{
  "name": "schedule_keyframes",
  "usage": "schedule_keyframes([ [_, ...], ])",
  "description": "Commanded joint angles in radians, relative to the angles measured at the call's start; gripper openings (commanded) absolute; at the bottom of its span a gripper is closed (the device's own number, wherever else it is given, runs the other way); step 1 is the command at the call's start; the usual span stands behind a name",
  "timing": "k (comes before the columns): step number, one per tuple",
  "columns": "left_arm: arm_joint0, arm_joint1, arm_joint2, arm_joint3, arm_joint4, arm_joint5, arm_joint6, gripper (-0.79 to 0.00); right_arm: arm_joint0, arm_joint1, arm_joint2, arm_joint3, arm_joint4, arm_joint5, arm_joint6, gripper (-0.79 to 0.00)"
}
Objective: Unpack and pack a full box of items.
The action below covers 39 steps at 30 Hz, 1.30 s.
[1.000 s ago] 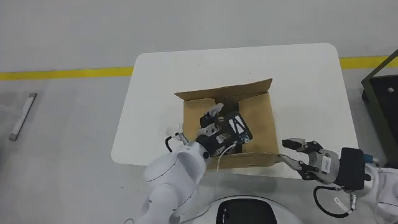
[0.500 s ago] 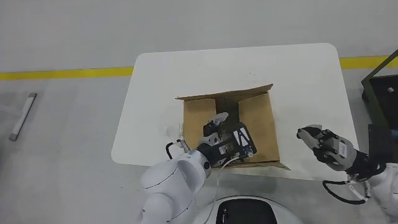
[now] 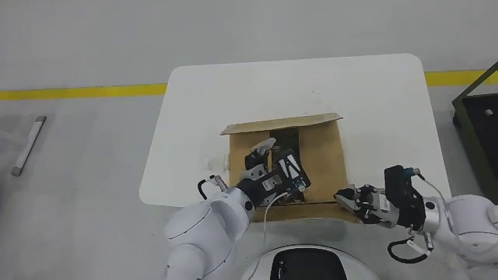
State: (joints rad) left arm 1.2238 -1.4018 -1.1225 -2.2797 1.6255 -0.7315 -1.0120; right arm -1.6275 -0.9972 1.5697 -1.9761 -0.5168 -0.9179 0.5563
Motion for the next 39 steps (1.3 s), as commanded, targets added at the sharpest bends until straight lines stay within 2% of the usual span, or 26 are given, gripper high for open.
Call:
schedule_keyframes([
  [1, -0.008, 0.002, -0.012, 0.003, 0.003, 0.012, 0.006, 0.0, 0.006, 0.004, -0.008, 0.004, 0.004, -0.012, 0.031, -0.785],
  [11, -0.026, 0.009, -0.035, 0.027, 0.016, 0.069, 0.042, 0.0, 0.025, 0.02, -0.038, 0.012, -0.061, -0.031, 0.106, -0.785],
  [22, -0.022, 0.017, -0.029, 0.039, 0.047, 0.112, 0.076, 0.0, 0.04, 0.023, -0.066, 0.001, -0.173, -0.001, 0.041, -0.785],
  [29, -0.019, 0.022, -0.031, 0.047, 0.058, 0.133, 0.096, 0.0, 0.051, 0.029, -0.084, 0.002, -0.224, 0.007, 0.051, -0.785],
  [34, -0.021, 0.024, -0.036, 0.049, 0.064, 0.148, 0.109, 0.0, 0.05, 0.031, -0.076, -0.008, -0.191, 0.01, -0.001, -0.785],
  [39, -0.024, 0.026, -0.045, 0.048, 0.076, 0.18, 0.133, 0.0, 0.035, 0.036, 0.02, -0.033, -0.111, 0.062, -0.083, -0.785],
])
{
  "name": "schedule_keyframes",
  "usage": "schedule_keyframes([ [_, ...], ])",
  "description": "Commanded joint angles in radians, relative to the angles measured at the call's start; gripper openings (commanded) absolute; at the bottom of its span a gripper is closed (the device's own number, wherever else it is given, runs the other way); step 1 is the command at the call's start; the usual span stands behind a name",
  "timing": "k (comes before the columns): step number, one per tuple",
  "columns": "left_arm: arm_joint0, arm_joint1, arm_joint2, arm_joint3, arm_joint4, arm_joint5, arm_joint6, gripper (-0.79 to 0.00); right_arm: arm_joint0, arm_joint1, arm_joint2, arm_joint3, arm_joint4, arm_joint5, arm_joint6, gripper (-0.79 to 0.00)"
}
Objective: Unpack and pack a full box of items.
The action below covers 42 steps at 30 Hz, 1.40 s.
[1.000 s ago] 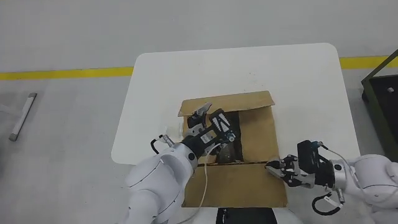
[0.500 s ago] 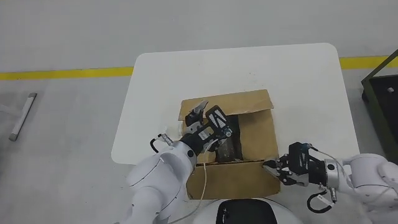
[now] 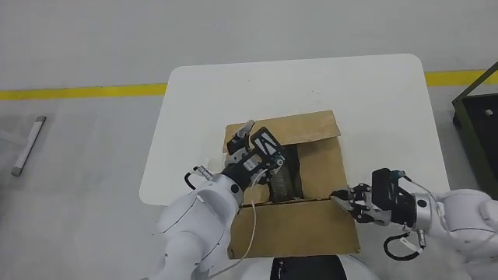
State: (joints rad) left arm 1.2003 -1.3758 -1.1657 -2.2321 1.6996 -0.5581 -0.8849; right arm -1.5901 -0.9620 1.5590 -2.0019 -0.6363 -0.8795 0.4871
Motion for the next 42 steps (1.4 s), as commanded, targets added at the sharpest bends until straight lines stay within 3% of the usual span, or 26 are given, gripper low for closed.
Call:
schedule_keyframes([
  [1, -0.001, 0.001, -0.003, 0.0, 0.004, 0.011, 0.01, 0.0, -0.005, 0.002, 0.05, -0.013, 0.01, 0.043, -0.025, -0.785],
  [7, -0.003, 0.004, -0.008, 0.007, 0.013, 0.031, 0.034, 0.0, 0.049, 0.003, 0.061, -0.005, -0.027, 0.153, -0.005, -0.785],
  [25, 0.014, 0.009, -0.018, 0.01, 0.015, 0.076, 0.061, 0.0, 0.506, -0.039, -0.291, 0.283, -0.069, 0.355, 0.131, -0.785],
  [31, 0.014, 0.009, -0.018, 0.01, 0.015, 0.076, 0.061, 0.0, 0.618, -0.058, -0.331, 0.37, -0.029, 0.377, 0.038, -0.785],
  [35, 0.014, 0.009, -0.018, 0.01, 0.015, 0.076, 0.061, 0.0, 0.675, -0.074, -0.341, 0.462, 0.079, 0.406, -0.045, -0.785],
  [42, 0.019, 0.009, -0.019, 0.012, 0.014, 0.082, 0.071, 0.0, 0.778, -0.105, -0.407, 0.64, 0.159, 0.473, -0.074, -0.785],
])
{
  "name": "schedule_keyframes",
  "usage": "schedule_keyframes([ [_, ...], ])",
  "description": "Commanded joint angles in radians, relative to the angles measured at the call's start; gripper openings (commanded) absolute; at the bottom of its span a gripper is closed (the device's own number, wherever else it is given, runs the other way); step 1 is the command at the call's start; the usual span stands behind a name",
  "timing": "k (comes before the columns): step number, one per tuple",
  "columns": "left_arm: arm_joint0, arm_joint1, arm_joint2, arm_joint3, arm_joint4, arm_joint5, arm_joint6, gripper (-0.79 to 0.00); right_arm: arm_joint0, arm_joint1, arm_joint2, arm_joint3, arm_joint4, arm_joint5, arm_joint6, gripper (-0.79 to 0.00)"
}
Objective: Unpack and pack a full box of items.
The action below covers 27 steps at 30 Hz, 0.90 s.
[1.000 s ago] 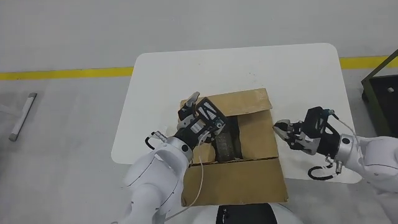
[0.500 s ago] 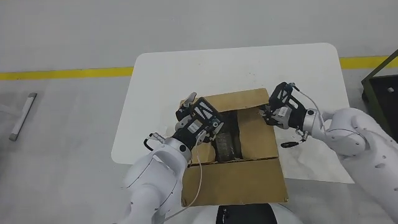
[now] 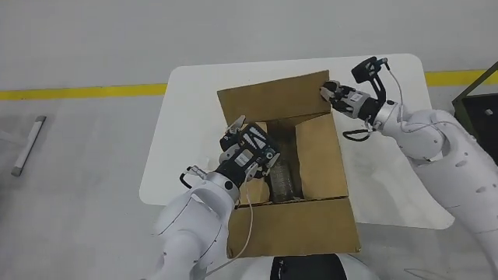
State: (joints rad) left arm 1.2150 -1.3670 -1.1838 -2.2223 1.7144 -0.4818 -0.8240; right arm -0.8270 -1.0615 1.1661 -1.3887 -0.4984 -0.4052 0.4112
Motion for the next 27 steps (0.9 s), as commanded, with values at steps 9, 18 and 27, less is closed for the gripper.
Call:
schedule_keyframes([
  [9, 0.033, 0.008, -0.026, 0.007, 0.013, 0.009, 0.054, 0.0, 0.136, -0.04, -0.129, 0.174, -0.032, -0.033, 0.063, -0.785],
  [18, 0.043, 0.014, -0.044, 0.006, 0.012, 0.008, 0.058, 0.0, 0.182, -0.062, -0.159, 0.247, -0.015, -0.025, 0.046, -0.785],
  [27, 0.043, 0.017, -0.048, 0.025, 0.0, 0.032, 0.077, 0.0, -0.014, -0.009, 0.026, 0.048, -0.149, -0.02, -0.127, -0.785],
])
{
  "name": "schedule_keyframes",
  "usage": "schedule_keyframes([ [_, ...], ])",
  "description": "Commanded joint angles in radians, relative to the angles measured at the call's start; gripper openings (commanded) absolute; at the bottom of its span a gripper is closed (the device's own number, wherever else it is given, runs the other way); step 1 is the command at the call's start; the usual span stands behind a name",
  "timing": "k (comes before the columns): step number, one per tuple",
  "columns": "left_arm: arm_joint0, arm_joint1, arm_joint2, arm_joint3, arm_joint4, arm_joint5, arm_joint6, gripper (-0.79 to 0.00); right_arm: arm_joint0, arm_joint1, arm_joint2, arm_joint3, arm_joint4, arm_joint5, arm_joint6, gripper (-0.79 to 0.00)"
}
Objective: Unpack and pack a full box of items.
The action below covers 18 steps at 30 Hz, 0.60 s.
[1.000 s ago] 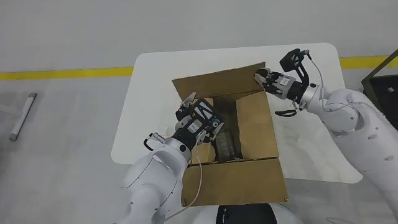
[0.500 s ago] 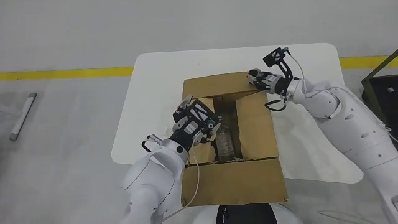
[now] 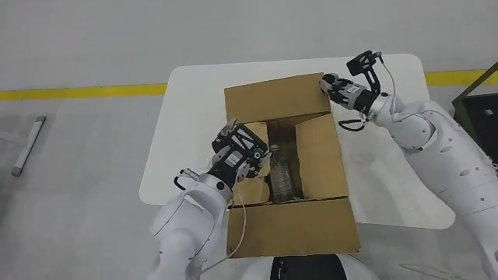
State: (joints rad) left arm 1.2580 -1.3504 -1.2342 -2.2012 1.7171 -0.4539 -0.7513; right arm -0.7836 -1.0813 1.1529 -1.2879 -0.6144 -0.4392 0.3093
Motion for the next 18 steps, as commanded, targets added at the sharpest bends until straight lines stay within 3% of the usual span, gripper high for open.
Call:
schedule_keyframes([
  [1, -0.001, 0.0, 0.004, 0.007, -0.003, 0.009, 0.007, 0.0, -0.104, 0.019, 0.067, -0.099, -0.067, 0.027, -0.043, -0.785],
  [6, -0.01, -0.001, 0.016, 0.017, -0.012, 0.036, 0.018, 0.0, -0.357, 0.051, 0.197, -0.297, -0.209, 0.123, -0.122, -0.785],
  [10, -0.014, -0.003, 0.022, 0.024, -0.016, 0.067, 0.026, 0.0, -0.53, 0.06, 0.267, -0.399, -0.221, 0.164, -0.168, -0.785],
  [18, -0.014, -0.003, 0.022, 0.024, -0.016, 0.067, 0.026, 0.0, -0.729, 0.061, 0.274, -0.499, -0.242, 0.136, -0.196, -0.785],
])
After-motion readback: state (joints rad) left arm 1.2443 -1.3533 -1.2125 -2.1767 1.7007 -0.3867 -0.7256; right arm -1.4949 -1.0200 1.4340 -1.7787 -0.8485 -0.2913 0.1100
